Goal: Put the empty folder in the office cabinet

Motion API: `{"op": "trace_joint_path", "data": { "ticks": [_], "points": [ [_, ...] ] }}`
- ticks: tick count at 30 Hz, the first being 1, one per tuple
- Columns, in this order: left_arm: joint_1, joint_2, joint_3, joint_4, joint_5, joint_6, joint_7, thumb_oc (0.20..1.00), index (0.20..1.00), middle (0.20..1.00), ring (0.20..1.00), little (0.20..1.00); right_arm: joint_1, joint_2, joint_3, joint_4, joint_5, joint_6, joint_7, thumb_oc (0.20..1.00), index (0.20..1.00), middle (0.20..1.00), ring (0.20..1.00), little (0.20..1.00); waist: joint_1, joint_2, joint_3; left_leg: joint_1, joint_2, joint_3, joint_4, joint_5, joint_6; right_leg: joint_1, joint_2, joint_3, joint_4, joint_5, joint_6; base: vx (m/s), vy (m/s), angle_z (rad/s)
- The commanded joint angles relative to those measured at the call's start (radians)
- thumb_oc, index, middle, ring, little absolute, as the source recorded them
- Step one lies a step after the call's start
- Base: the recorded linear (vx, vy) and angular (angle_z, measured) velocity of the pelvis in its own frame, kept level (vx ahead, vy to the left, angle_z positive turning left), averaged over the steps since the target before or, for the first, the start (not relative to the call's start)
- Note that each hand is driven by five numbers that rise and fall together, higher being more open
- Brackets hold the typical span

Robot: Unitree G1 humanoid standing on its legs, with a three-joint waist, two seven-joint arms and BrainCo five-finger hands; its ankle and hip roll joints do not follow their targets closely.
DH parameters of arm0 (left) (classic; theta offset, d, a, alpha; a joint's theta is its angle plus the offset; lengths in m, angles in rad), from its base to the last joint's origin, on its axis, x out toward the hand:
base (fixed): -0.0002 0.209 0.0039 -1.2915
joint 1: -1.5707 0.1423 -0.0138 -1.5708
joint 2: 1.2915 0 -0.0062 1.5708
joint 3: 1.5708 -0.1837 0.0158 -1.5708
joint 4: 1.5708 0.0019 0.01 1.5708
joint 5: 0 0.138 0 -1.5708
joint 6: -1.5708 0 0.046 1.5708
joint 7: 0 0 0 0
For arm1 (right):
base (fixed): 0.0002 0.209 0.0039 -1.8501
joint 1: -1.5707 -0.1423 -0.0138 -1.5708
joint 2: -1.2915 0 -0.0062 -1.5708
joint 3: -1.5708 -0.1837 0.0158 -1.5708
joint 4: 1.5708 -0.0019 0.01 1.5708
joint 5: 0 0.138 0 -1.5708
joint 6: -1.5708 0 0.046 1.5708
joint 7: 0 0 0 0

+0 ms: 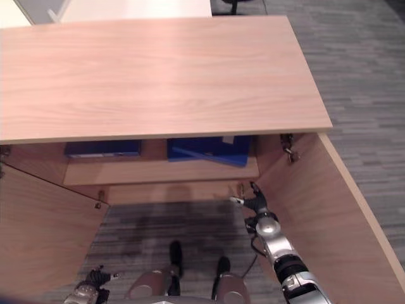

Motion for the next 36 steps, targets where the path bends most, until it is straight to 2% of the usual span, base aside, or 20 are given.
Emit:
{"op": "trace_joint_path", "data": {
  "ticks": [1,2,6,7,8,9,10,15,17,20,22,23,29,32,33,36],
  "points": [
    [-0.153,0.009,-0.010,-0.004,-0.004,-0.035,0.075,1.000,1.000,1.000,1.000,1.000,-0.039,-0.050,0.000,-0.109,-0.037,-0.073,-0.058,1.000,1.000,1.000,1.000,1.000,-0.037,-0.054,0.080,-0.071,0.049,-0.079,0.180,-0.141,-0.037,0.028,-0.054,0.005,-0.099,0.132,0.032,-0.19,-0.278,-0.71],
    [-0.207,-0.003,-0.045,-0.043,-0.014,-0.046,0.101,1.000,1.000,1.000,1.000,1.000,-0.052,-0.053,0.010,-0.124,-0.039,-0.078,-0.088,1.000,1.000,1.000,1.000,1.000,-0.039,-0.062,0.099,-0.131,0.055,-0.098,0.235,-0.149,-0.043,-0.007,-0.047,0.007,-0.087,0.131,0.025,-0.11,-0.184,-0.05],
    [-0.275,-0.014,-0.098,-0.118,-0.038,-0.065,0.134,1.000,1.000,1.000,1.000,1.000,-0.068,-0.061,0.017,-0.147,-0.051,-0.082,-0.122,1.000,1.000,1.000,1.000,1.000,-0.046,-0.063,0.108,-0.210,0.078,-0.134,0.307,-0.161,-0.045,-0.067,-0.049,-0.015,-0.018,0.112,0.011,-0.05,-0.154,0.18],
    [-0.212,0.008,-0.122,-0.355,-0.002,-0.087,0.169,1.000,1.000,1.000,1.000,1.000,-0.043,-0.083,-0.011,-0.176,-0.063,-0.085,-0.137,1.000,1.000,1.000,1.000,1.000,-0.039,-0.056,0.111,-0.234,0.077,-0.155,0.329,-0.171,-0.041,-0.078,-0.053,-0.029,0.001,0.103,0.010,-0.04,-0.153,0.23],
    [-0.092,0.023,-0.123,-0.568,0.008,-0.114,0.161,1.000,1.000,1.000,1.000,1.000,-0.024,-0.100,-0.036,-0.162,-0.076,-0.079,-0.143,1.000,1.000,1.000,1.000,1.000,-0.026,-0.044,0.118,-0.261,0.080,-0.175,0.353,-0.174,-0.038,-0.091,-0.056,-0.040,0.024,0.090,0.005,-0.02,-0.107,0.16],
    [-0.092,0.023,-0.123,-0.568,0.008,-0.114,0.161,1.000,1.000,1.000,1.000,1.000,-0.024,-0.100,-0.036,-0.162,-0.076,-0.079,-0.143,1.000,1.000,1.000,1.000,1.000,-0.026,-0.044,0.118,-0.261,0.080,-0.175,0.353,-0.174,-0.038,-0.091,-0.056,-0.040,0.024,0.090,0.005,-0.05,-0.151,0.33],
    [0.073,0.071,-0.087,-0.791,0.009,-0.148,0.118,1.000,1.000,1.000,1.000,1.000,-0.025,-0.090,-0.087,-0.145,-0.101,-0.072,-0.158,1.000,1.000,1.000,1.000,1.000,-0.005,-0.030,0.133,-0.302,0.084,-0.195,0.397,-0.189,-0.041,-0.132,-0.052,-0.041,0.083,0.060,-0.003,-0.03,-0.094,0.43],
    [0.101,0.077,-0.037,-0.905,0.033,-0.140,0.112,1.000,1.000,1.000,1.000,1.000,-0.005,-0.108,-0.125,-0.190,-0.131,-0.075,-0.153,1.000,1.000,1.000,1.000,1.000,0.002,-0.030,0.138,-0.358,0.090,-0.217,0.458,-0.217,-0.041,-0.196,-0.053,-0.033,0.169,0.017,-0.013,-0.02,-0.074,0.30],
    [0.111,0.081,-0.001,-1.021,0.053,-0.147,0.121,1.000,1.000,1.000,1.000,1.000,-0.006,-0.142,-0.177,-0.244,-0.210,-0.077,-0.179,1.000,1.000,1.000,1.000,1.000,0.006,-0.021,0.147,-0.450,0.093,-0.238,0.575,-0.263,-0.038,-0.284,-0.061,-0.031,0.296,-0.041,-0.025,-0.04,-0.090,0.21],
    [0.108,0.088,0.025,-1.127,0.078,-0.158,0.146,1.000,1.000,1.000,1.000,1.000,-0.026,-0.157,-0.210,-0.285,-0.265,-0.081,-0.218,1.000,1.000,1.000,1.000,1.000,0.009,-0.016,0.151,-0.522,0.090,-0.255,0.649,-0.292,-0.035,-0.357,-0.071,-0.032,0.391,-0.086,-0.030,-0.01,-0.045,0.21],
    [0.111,0.085,0.031,-1.151,0.076,-0.165,0.150,1.000,1.000,1.000,1.000,1.000,-0.027,-0.159,-0.215,-0.288,-0.274,-0.083,-0.226,1.000,1.000,1.000,1.000,1.000,0.011,-0.016,0.149,-0.536,0.090,-0.257,0.660,-0.297,-0.037,-0.370,-0.075,-0.031,0.406,-0.092,-0.030,0.01,-0.026,0.13],
    [0.117,0.086,0.051,-1.226,0.064,-0.188,0.171,1.000,1.000,1.000,1.000,1.000,-0.027,-0.160,-0.228,-0.302,-0.276,-0.086,-0.236,1.000,1.000,1.000,1.000,1.000,0.015,-0.015,0.148,-0.560,0.089,-0.263,0.683,-0.308,-0.039,-0.394,-0.078,-0.033,0.437,-0.110,-0.034,0.02,-0.042,0.09],
    [0.078,0.079,0.113,-1.423,0.074,-0.241,0.262,1.000,1.000,1.000,1.000,1.000,-0.011,-0.158,-0.247,-0.350,-0.303,-0.096,-0.266,1.000,1.000,1.000,1.000,1.000,0.014,-0.015,0.138,-0.635,0.085,-0.282,0.755,-0.338,-0.039,-0.458,-0.092,-0.042,0.525,-0.157,-0.047,0.03,-0.039,0.11],
    [-0.008,0.097,0.113,-1.480,0.103,-0.262,0.330,1.000,1.000,1.000,1.000,1.000,-0.053,-0.199,-0.224,-0.389,-0.453,-0.096,-0.345,1.000,1.000,1.000,1.000,1.000,0.004,-0.012,0.120,-0.659,0.086,-0.285,0.769,-0.345,-0.040,-0.487,-0.097,-0.040,0.548,-0.171,-0.051,0.02,0.019,0.12],
    [-0.071,0.121,0.100,-1.488,0.132,-0.263,0.353,1.000,1.000,1.000,1.000,1.000,-0.107,-0.245,-0.193,-0.413,-0.544,-0.101,-0.377,1.000,1.000,1.000,1.000,1.000,0.000,-0.011,0.105,-0.668,0.086,-0.288,0.769,-0.345,-0.042,-0.496,-0.100,-0.039,0.551,-0.174,-0.050,0.00,0.000,0.00],
    [-0.124,0.136,0.082,-1.478,0.128,-0.265,0.359,1.000,1.000,1.000,1.000,1.000,-0.165,-0.279,-0.168,-0.415,-0.586,-0.098,-0.402,1.000,1.000,1.000,1.000,1.000,-0.002,-0.010,0.099,-0.667,0.087,-0.289,0.766,-0.344,-0.044,-0.494,-0.102,-0.041,0.550,-0.173,-0.048,0.00,0.000,0.00]
  ]
}}
